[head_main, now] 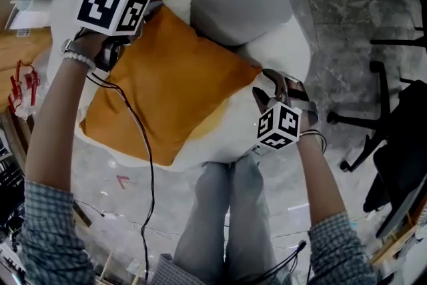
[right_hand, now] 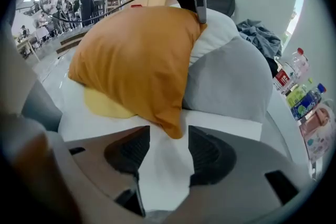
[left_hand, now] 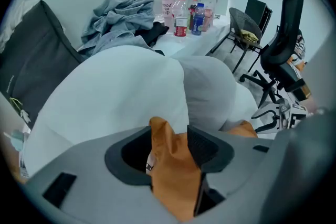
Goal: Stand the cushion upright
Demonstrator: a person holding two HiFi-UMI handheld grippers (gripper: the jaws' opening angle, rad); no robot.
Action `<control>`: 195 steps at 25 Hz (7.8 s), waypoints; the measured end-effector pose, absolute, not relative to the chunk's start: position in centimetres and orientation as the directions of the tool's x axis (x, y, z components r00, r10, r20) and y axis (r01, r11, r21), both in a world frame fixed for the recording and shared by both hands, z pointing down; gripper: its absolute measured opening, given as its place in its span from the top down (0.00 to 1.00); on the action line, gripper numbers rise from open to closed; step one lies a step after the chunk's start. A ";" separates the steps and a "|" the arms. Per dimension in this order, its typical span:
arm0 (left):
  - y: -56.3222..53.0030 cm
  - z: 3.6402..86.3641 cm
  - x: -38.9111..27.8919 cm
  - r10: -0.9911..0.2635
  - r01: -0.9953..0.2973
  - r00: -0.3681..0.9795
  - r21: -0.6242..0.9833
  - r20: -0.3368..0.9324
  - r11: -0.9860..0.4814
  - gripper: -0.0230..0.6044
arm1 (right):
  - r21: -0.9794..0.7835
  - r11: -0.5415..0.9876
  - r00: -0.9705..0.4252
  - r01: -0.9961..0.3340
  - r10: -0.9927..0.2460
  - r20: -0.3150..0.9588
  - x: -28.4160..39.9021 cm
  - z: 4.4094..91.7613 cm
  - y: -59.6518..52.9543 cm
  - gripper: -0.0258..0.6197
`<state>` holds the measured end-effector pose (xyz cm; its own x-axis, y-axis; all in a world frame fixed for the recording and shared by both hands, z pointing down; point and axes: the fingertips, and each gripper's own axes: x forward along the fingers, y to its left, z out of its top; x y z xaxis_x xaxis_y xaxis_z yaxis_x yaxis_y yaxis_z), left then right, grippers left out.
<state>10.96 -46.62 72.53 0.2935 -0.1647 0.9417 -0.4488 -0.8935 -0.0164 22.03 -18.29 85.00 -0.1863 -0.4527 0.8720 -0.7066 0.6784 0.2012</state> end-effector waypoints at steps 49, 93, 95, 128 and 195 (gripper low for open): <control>-32.9 46.6 -1.9 -0.412 -0.703 0.500 0.079 0.762 -0.707 0.91 | -0.059 0.465 -0.344 -0.883 -0.558 0.756 17.6 60.9 -18.3 0.93; -34.8 49.1 -13.5 -0.589 -0.844 0.534 0.350 0.606 -0.406 0.91 | 0.196 0.450 -0.257 -0.871 -0.758 0.599 15.9 52.1 -33.5 0.93; -36.0 49.5 -13.6 -0.585 -0.844 0.533 0.335 0.612 -0.418 0.91 | 0.216 0.455 -0.253 -0.864 -0.763 0.594 15.8 52.6 -34.8 0.93; -48.0 55.0 -14.2 -0.695 -0.911 0.388 0.139 0.606 -0.388 0.75 | 0.365 0.401 -0.135 -0.840 -0.806 0.576 16.1 58.2 -46.6 0.84; -20.5 15.1 -12.4 -0.796 -0.819 0.573 0.170 0.196 -0.548 0.95 | -0.149 0.194 -0.212 -0.970 -0.970 0.116 17.7 14.3 -18.7 0.95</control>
<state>-12.43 -20.47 15.09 0.5733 -0.7956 0.1959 -0.8189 -0.5482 0.1702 17.74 -18.68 14.33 -0.2121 -0.9703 0.1164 -0.9696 0.1941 -0.1489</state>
